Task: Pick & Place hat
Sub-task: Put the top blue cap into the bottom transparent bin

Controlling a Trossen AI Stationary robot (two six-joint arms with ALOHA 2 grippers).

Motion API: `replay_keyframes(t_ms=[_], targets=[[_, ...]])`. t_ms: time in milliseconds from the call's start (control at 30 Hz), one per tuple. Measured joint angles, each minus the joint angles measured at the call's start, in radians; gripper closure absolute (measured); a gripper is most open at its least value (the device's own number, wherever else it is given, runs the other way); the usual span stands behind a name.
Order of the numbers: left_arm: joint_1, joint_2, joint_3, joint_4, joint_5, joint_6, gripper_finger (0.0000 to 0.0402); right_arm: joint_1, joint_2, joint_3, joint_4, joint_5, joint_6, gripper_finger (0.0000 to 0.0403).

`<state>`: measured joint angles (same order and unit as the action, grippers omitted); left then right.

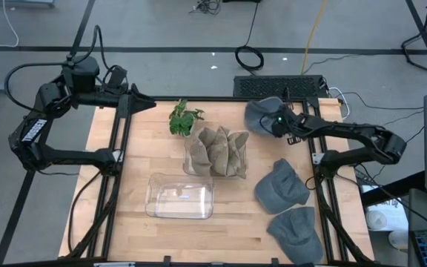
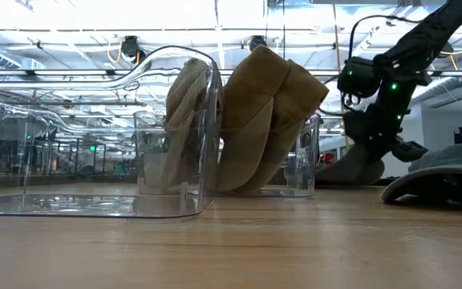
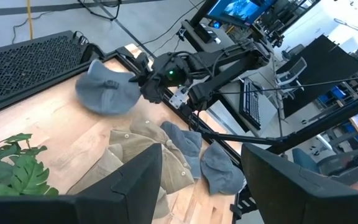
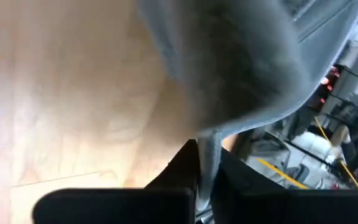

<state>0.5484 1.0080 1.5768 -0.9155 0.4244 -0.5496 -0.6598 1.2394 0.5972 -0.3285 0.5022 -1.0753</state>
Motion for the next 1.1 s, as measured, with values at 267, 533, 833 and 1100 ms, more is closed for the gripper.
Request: replay_keyframes(t_ms=[267,533,833,1100], targets=[[0.0,0.0,0.0,0.001,0.002,0.064,0.0172,0.022,-0.217,0.034,-0.05,0.102,0.02,0.04],[0.0,0.0,0.0,0.046,0.002,0.21,0.0172,0.076,-0.352,0.147,-0.05,0.178,0.062,0.0402],[0.0,0.0,0.0,0.181,0.003,0.216,0.0172,0.167,-0.376,0.187,0.296,0.271,0.122,0.0402],[0.0,0.0,0.0,0.188,0.004,0.215,0.0172,0.204,-0.373,0.187,0.568,0.287,0.294,0.0402]])
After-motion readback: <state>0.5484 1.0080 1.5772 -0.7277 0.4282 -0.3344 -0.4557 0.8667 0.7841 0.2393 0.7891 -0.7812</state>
